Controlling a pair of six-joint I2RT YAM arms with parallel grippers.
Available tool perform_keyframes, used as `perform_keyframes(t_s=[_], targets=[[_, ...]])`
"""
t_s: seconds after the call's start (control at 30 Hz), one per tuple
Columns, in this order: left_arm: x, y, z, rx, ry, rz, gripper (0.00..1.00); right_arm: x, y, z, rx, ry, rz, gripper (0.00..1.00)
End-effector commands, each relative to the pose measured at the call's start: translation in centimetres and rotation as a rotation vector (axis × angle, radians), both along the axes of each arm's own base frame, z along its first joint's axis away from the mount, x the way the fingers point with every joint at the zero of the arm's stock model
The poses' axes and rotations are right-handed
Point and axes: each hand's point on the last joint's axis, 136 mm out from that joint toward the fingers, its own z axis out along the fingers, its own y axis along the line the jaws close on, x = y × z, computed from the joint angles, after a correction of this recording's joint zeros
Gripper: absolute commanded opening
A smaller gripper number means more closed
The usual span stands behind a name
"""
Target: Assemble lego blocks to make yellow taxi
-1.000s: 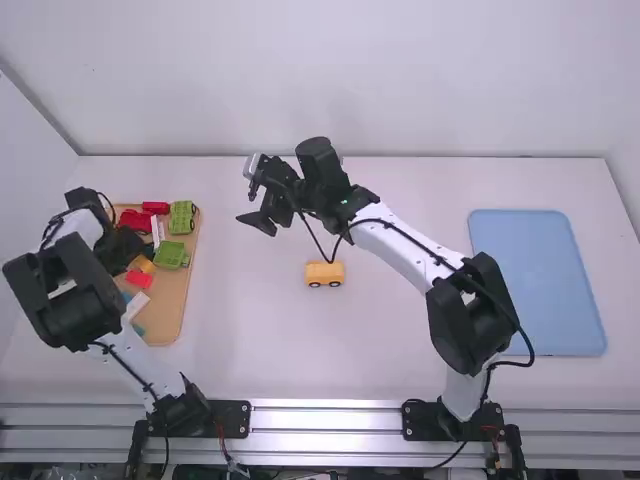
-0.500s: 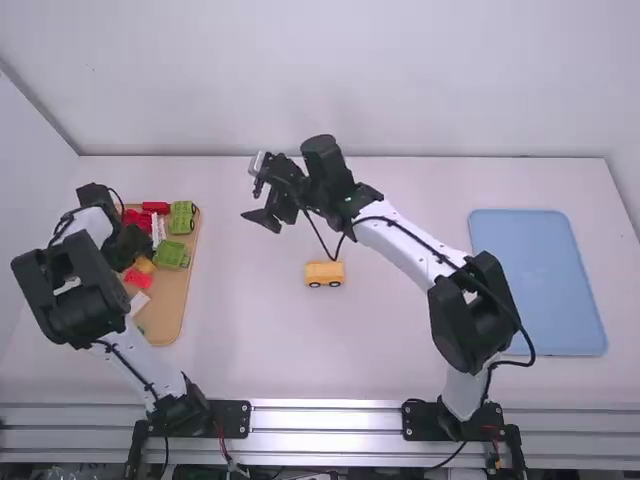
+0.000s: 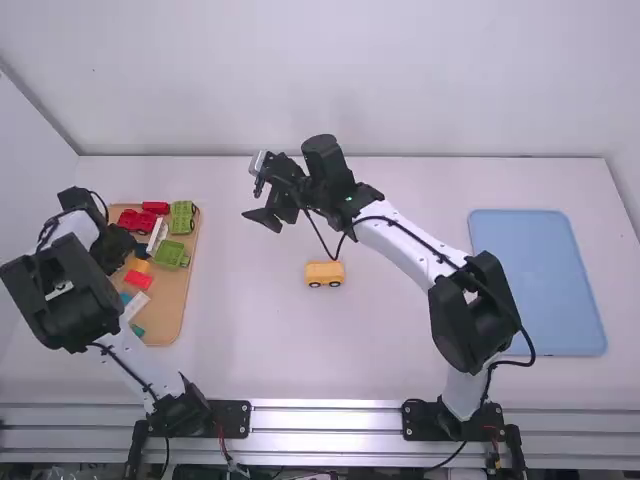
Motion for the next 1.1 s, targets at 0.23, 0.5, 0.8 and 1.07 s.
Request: perform_keyframes(t_s=[0.23,0.5,0.8,1.07], targets=[[-0.9,-1.1,-2.1,-0.038,0.016,0.035,0.51,0.2,0.3,0.4,0.007,-0.004,0.002,0.99],[0.4,-2.6,-2.5,-0.032,0.001,-0.016,0.44,0.2,0.2,0.2,0.006,-0.001,0.001,0.98],[1.6,-4.6,-2.6,-0.025,0.005,-0.071,0.51,0.6,-0.2,0.2,0.004,0.001,-0.010,0.99],[0.6,-3.9,-2.8,-0.043,0.011,0.008,0.54,0.7,-0.5,-0.1,-0.008,0.005,-0.011,0.99]])
